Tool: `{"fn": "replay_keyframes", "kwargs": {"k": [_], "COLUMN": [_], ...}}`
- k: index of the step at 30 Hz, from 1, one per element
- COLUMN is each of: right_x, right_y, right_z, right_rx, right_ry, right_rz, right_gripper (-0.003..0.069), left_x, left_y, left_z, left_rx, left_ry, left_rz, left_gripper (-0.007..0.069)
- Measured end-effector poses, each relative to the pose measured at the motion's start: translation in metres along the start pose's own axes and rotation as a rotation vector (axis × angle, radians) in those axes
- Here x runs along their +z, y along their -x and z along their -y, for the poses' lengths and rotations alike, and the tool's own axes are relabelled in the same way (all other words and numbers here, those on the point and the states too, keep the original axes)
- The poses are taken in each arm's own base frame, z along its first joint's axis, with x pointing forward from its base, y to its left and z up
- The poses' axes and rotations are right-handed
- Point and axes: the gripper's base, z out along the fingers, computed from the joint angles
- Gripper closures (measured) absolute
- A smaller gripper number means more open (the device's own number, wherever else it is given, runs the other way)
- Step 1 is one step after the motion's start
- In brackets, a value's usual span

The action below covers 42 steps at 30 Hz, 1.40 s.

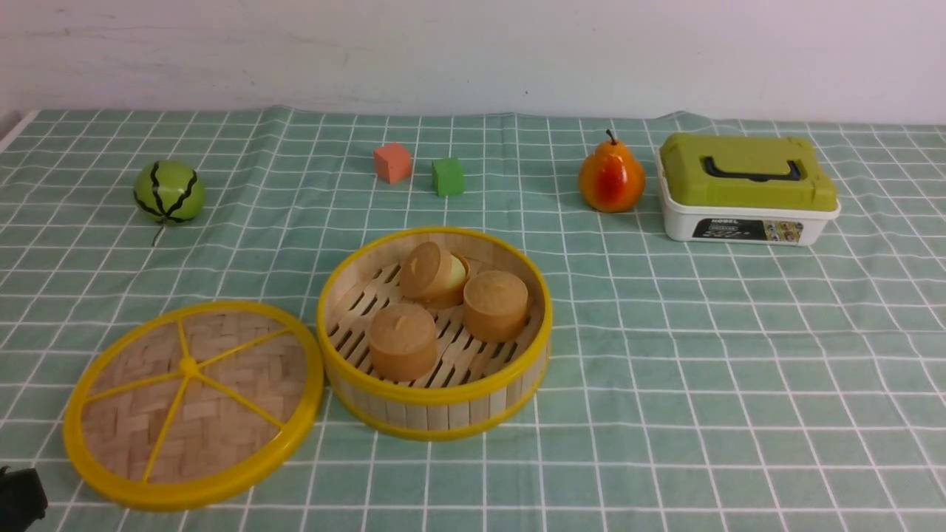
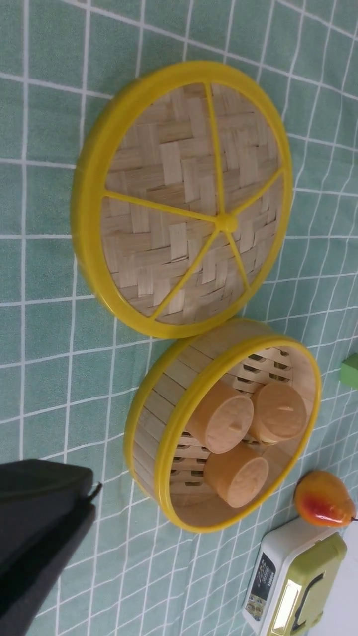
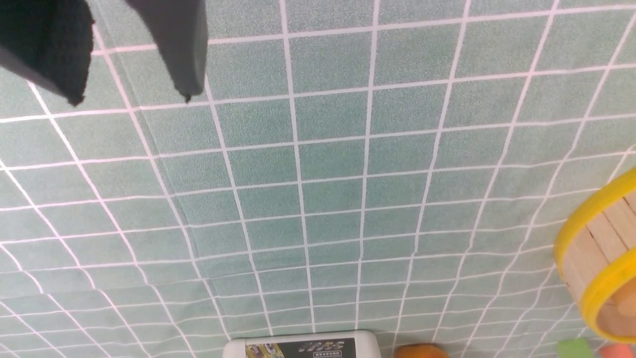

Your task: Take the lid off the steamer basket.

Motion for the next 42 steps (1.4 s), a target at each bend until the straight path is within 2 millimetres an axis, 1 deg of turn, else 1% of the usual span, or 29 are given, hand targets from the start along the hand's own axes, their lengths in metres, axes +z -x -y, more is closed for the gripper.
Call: {"fn": "replay_keyframes", "kwargs": {"k": [5,7,9,12,15,18,20,21,24,30,42], "right_x": [0.0,0.0,0.0,0.0,0.0,0.0,0.0,0.0,0.0,0.0,0.0], "right_y": [0.0,0.0,0.0,0.0,0.0,0.0,0.0,0.0,0.0,0.0,0.0], "right_z": [0.0,0.0,0.0,0.0,0.0,0.0,0.0,0.0,0.0,0.0,0.0], "right_rx": [0.0,0.0,0.0,0.0,0.0,0.0,0.0,0.0,0.0,0.0,0.0], "right_ry": [0.0,0.0,0.0,0.0,0.0,0.0,0.0,0.0,0.0,0.0,0.0], "right_rz": [0.0,0.0,0.0,0.0,0.0,0.0,0.0,0.0,0.0,0.0,0.0], "right_gripper": [0.0417,0.0417,0.0419,0.0419,0.0419,0.0419,0.0419,0.0419,0.0419,0.0419,0.0418], "left_x": [0.002,0.007,0.016,0.022,0.023,0.026,0.027,0.029,0.031,0.031,0.031], "left_y": [-0.001,-0.009,-0.021,-0.036,-0.046,-0.063,-0.072,-0.081,-0.092,-0.098,-0.098], "left_z": [-0.003,-0.009,-0.016,-0.026,-0.033,-0.042,-0.047,-0.052,-0.057,-0.059,-0.059], "left_rx": [0.044,0.063,0.064,0.026,-0.007,-0.019,-0.028,-0.032,-0.05,-0.049,-0.002], "left_ry": [0.02,0.046,0.072,0.088,0.092,0.105,0.112,0.121,0.125,0.145,0.15], "left_rz": [0.007,-0.008,-0.026,0.02,0.104,0.155,0.169,0.165,0.169,0.132,0.126], "left_gripper": [0.0636,0.0636,0.0635,0.0634,0.0634,0.0629,0.0628,0.0627,0.0624,0.0621,0.0619]}}
